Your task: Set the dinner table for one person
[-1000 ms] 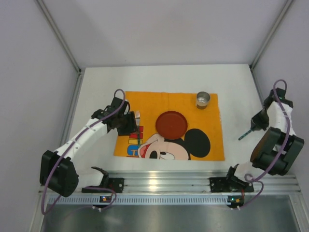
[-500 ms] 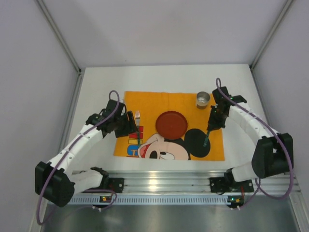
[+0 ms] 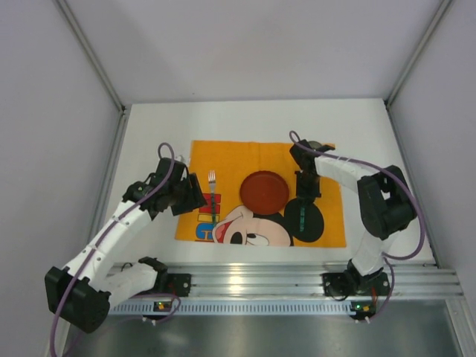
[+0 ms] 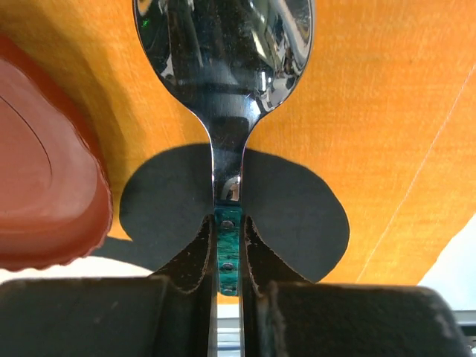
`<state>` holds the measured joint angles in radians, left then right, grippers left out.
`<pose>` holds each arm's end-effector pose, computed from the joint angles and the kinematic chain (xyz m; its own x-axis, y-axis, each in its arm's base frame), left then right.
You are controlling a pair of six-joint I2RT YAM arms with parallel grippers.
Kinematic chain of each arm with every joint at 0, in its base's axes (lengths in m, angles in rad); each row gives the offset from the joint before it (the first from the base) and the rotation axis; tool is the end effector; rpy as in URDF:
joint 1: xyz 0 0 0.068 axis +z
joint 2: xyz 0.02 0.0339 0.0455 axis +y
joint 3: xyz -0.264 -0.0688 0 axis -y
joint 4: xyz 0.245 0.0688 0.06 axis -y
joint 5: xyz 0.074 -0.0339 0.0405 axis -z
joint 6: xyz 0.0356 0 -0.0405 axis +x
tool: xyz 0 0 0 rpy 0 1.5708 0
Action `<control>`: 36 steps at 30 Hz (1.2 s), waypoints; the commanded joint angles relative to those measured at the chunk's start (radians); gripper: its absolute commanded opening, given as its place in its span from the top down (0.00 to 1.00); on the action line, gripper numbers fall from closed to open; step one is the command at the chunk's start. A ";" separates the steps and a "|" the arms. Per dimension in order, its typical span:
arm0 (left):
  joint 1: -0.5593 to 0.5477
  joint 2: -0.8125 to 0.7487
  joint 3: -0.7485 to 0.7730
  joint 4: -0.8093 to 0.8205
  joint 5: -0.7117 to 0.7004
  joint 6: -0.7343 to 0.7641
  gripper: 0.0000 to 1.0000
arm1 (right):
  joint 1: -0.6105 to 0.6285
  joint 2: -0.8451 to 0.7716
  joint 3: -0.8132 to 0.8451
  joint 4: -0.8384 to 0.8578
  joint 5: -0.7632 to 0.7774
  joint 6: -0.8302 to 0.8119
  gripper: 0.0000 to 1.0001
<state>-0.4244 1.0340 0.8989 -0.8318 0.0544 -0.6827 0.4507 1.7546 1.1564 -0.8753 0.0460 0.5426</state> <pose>0.1797 -0.0833 0.2767 -0.8591 -0.3031 -0.4123 -0.1324 0.9100 -0.3930 0.2844 0.1358 0.1756 -0.9898 0.0940 -0.1068 0.0934 0.9956 0.0110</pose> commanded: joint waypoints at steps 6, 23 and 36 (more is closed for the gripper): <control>-0.002 0.004 -0.002 -0.001 -0.028 -0.029 0.39 | 0.016 0.052 0.118 -0.001 0.089 -0.058 1.00; -0.002 0.149 0.078 0.071 -0.025 0.009 0.39 | 0.028 -0.068 0.146 -0.068 0.101 -0.064 0.58; -0.002 0.174 0.361 0.202 -0.374 0.233 0.37 | 0.284 -0.881 -0.044 0.266 0.410 -0.067 0.25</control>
<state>-0.4252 1.2800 1.2545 -0.7715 -0.1440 -0.5529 0.7082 1.1629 1.1923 -0.7979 0.3088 0.4812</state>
